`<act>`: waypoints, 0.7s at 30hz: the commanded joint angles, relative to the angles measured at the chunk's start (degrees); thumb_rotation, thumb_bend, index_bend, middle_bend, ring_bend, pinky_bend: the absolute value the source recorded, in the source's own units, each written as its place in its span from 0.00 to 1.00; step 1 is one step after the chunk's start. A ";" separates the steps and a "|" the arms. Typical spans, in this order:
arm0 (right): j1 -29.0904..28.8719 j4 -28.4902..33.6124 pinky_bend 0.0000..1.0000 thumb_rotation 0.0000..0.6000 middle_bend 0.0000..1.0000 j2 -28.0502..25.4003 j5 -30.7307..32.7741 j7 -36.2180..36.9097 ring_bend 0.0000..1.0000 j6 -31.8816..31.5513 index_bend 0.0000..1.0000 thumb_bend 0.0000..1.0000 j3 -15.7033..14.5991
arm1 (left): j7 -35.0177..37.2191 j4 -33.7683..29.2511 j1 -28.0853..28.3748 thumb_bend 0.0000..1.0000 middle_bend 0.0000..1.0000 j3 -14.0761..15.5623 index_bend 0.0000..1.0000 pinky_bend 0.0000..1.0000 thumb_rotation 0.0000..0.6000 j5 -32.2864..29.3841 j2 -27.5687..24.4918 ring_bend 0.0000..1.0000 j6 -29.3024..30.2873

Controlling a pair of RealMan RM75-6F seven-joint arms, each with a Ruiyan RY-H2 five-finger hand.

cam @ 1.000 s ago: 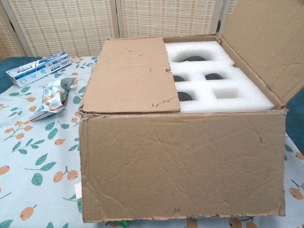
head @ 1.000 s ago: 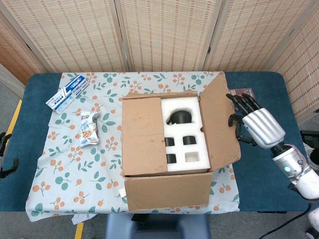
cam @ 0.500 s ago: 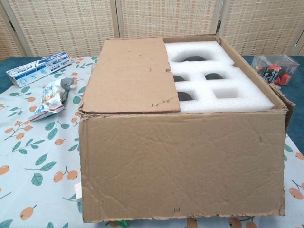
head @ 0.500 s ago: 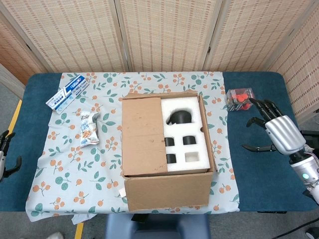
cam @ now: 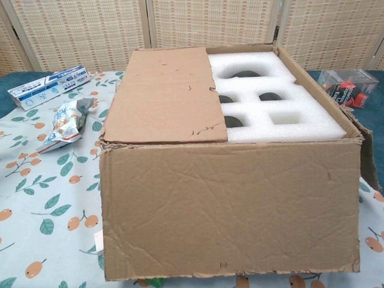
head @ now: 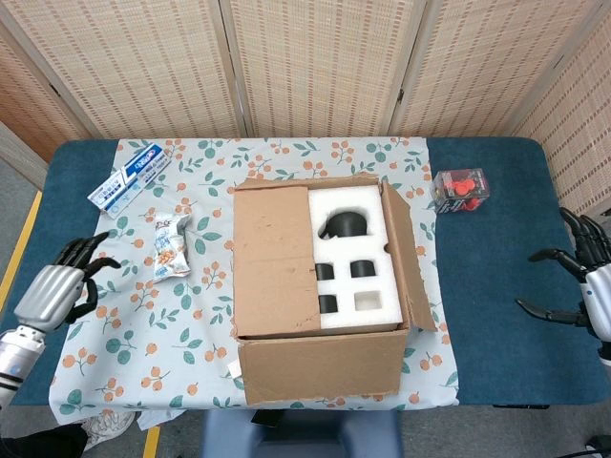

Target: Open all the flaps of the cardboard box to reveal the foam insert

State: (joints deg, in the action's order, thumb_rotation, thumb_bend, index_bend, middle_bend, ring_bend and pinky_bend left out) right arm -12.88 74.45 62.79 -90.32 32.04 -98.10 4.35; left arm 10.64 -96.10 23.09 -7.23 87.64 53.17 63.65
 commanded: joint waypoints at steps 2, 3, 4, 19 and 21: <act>2.56 -1.12 0.00 0.47 0.00 -0.42 1.17 4.22 0.00 -3.37 0.41 0.22 1.95 | -3.82 -5.44 8.98 1.00 0.00 -3.70 0.38 0.00 1.00 -0.94 -2.33 0.00 -9.29; 2.84 -1.32 0.00 0.48 0.00 -0.56 1.43 5.13 0.00 -3.60 0.41 0.22 2.22 | -4.30 -5.86 10.44 1.00 0.00 -4.36 0.39 0.00 1.00 -1.73 -2.22 0.00 -10.88; 3.04 -1.58 0.00 0.48 0.00 -0.69 1.65 5.99 0.00 -3.68 0.41 0.22 2.44 | -4.87 -6.24 11.86 1.00 0.00 -4.98 0.39 0.00 1.00 -2.51 -2.03 0.00 -12.38; 2.59 -7.39 0.00 0.47 0.00 -2.37 2.61 18.77 0.00 0.88 0.41 0.22 4.17 | -2.08 -5.26 31.55 1.00 0.00 -10.66 0.47 0.00 1.00 -10.34 5.36 0.00 -31.65; 2.76 -8.01 0.00 0.48 0.00 -2.38 2.46 20.03 0.00 0.50 0.41 0.22 4.42 | -2.48 -3.98 33.50 1.00 0.00 -10.54 0.47 0.00 1.00 -10.38 7.58 0.00 -32.63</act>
State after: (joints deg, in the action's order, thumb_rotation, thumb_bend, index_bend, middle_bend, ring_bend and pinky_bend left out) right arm -10.24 66.95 60.49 -87.82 51.43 -97.47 8.52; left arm 8.23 -101.41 54.80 -17.56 77.56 58.90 32.33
